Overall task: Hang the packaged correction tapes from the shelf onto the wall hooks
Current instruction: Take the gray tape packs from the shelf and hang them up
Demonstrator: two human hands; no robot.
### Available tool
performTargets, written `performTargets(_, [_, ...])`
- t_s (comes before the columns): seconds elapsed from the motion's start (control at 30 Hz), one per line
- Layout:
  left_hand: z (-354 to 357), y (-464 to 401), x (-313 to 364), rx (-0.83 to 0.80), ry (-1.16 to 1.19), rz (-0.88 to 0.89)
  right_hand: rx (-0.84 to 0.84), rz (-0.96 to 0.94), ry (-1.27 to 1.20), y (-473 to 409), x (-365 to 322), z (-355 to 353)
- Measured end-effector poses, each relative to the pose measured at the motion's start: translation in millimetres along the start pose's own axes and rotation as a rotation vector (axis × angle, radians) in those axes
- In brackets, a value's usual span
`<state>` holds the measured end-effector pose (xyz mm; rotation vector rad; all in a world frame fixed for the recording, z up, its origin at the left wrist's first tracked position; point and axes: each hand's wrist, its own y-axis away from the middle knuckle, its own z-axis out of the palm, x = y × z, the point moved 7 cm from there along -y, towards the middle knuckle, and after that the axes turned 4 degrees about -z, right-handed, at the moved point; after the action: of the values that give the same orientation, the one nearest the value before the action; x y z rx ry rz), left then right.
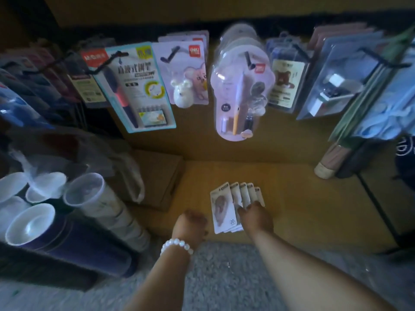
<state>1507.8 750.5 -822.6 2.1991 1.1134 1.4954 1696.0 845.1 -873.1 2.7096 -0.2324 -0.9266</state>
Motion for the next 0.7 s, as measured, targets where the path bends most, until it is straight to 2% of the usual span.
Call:
performTargets(0.13, [1.4, -13.2, -12.9, 0.016, 0.033, -0.017, 0.113, -0.098, 0.154, -4.3, -10.9, 10.7])
performTargets(0.27, [2.7, -21.3, -21.2, 0.010, 0.077, -0.021, 0.102, -0.092, 0.283, -8.2, -12.6, 27.1])
performTargets(0.43, [5.5, -25.1, -29.5, -0.015, 0.097, -0.031, 0.069, -0.081, 0.285, -10.1, -11.9, 36.2])
performTargets(0.53, [4.7, -24.5, -32.5, -0.028, 0.131, -0.039, 0.037, -0.040, 0.127, -9.1, -11.2, 36.5])
performTargets(0.7, [0.8, -26.4, -37.0, -0.013, 0.193, -0.076, 0.064, -0.018, -0.298, 4.8, -18.6, 28.7])
